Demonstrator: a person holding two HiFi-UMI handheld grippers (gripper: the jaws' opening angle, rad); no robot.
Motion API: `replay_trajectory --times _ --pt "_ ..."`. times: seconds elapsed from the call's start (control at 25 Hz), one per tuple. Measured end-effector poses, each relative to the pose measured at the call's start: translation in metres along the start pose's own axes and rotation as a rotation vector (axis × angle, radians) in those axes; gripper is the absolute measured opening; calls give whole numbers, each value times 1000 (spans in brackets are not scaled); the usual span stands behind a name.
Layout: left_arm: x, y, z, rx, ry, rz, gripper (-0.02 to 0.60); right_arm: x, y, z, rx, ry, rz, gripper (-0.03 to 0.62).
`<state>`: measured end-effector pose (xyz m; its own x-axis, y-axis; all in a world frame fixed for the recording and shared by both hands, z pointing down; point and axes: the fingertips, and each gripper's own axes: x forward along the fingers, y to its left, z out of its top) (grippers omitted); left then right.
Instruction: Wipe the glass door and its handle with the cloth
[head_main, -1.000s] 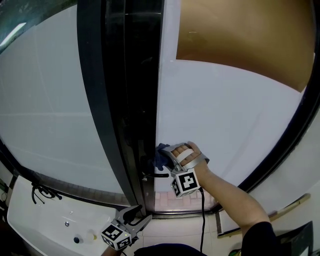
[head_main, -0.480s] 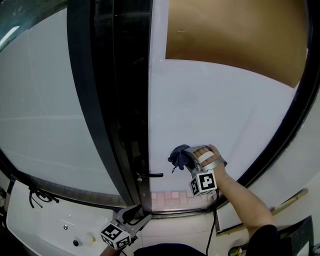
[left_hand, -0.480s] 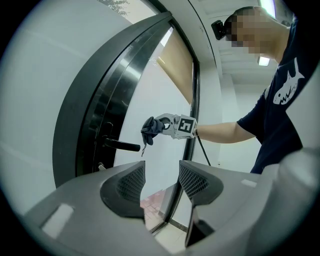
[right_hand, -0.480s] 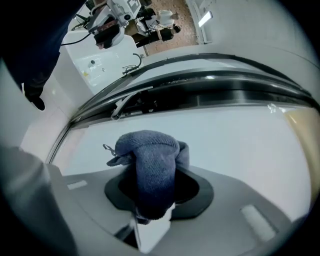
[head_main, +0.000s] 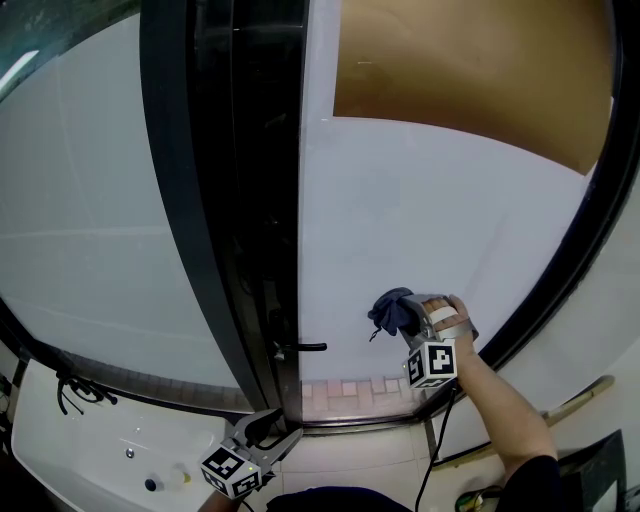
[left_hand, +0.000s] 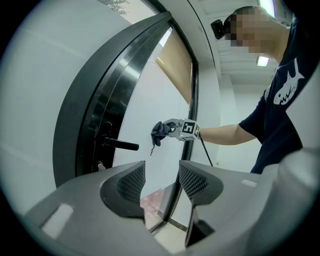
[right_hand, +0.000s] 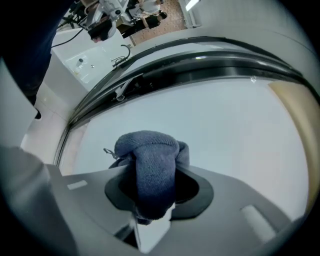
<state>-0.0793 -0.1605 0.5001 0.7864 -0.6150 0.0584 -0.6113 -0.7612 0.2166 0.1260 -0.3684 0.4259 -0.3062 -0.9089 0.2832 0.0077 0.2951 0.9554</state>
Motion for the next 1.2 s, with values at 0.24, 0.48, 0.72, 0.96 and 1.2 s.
replay_trajectory --times 0.24,0.48,0.72,0.96,1.2 --pt "-4 1 3 -2 2 15 209 -5 -11 55 80 -136 -8 126" --pt "-6 -1 5 0 1 33 209 13 -7 164 32 -318 16 126" --pt "-17 1 -1 -8 -8 66 209 51 24 200 -60 -312 72 126" --pt "-24 4 2 -7 -5 95 209 58 34 152 -99 -249 98 126" --pt "-12 -7 3 2 2 53 209 36 36 72 -85 -140 78 126"
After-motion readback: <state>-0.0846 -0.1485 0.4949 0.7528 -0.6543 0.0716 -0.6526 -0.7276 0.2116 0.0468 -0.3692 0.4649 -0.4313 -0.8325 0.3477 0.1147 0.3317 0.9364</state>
